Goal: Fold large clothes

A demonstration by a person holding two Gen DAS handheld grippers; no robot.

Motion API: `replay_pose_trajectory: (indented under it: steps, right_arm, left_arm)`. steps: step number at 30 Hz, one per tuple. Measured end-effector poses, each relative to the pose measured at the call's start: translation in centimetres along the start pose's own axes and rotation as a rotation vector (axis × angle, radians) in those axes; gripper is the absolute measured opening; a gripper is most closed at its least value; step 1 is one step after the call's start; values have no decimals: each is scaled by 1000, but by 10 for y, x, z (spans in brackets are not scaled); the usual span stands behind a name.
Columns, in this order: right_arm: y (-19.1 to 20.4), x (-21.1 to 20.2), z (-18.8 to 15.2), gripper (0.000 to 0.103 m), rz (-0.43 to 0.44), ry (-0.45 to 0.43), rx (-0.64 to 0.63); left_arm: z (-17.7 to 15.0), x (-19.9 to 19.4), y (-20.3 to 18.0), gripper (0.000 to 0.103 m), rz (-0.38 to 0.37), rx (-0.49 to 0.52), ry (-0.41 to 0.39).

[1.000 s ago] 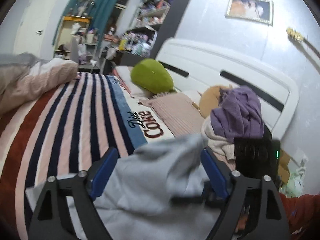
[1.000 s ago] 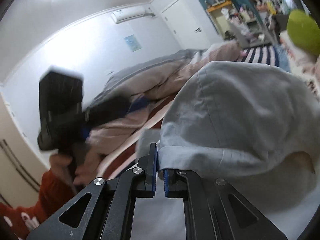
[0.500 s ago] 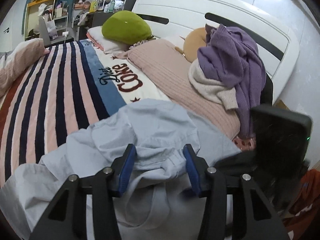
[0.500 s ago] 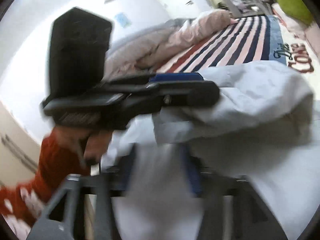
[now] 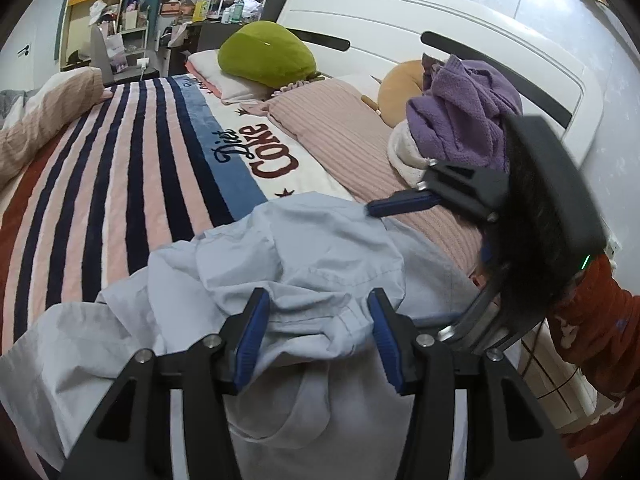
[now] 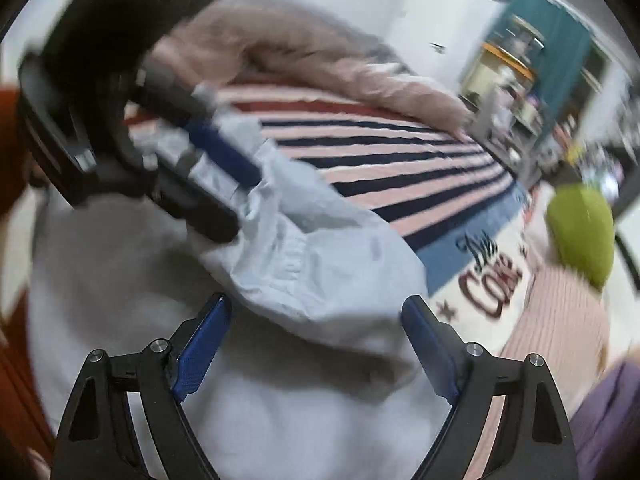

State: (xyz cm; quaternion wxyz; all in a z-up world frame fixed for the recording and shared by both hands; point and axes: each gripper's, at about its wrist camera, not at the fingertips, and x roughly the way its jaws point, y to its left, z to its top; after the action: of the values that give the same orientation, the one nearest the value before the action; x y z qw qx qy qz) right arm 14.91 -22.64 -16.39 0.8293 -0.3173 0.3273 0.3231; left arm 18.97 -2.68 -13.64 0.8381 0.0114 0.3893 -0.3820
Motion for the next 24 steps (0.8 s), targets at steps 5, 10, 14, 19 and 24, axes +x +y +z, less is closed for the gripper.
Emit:
replay_pose_trajectory:
  steps: [5,10,14,19,24]
  right_arm:
    - [12,14,14,8,17,-5,-36]
    - [20,-25,28,5,48,-135,-9]
    - [41,-48,31,4,145,-156,2]
    - [69,-34,14,4,289,-103,93]
    - [76,12,-10,5,402,-37,293]
  left_arm:
    - [-2,-20,0,60,56,-15,-56]
    - [-5,-66,-3,75,111,-81,-167]
    - [-12,-90,-19,77,178,-58,-203]
    - [-30,-96,-25,77,182,-77,-195]
    - [-54,-66,-14,75,174,-127,-113]
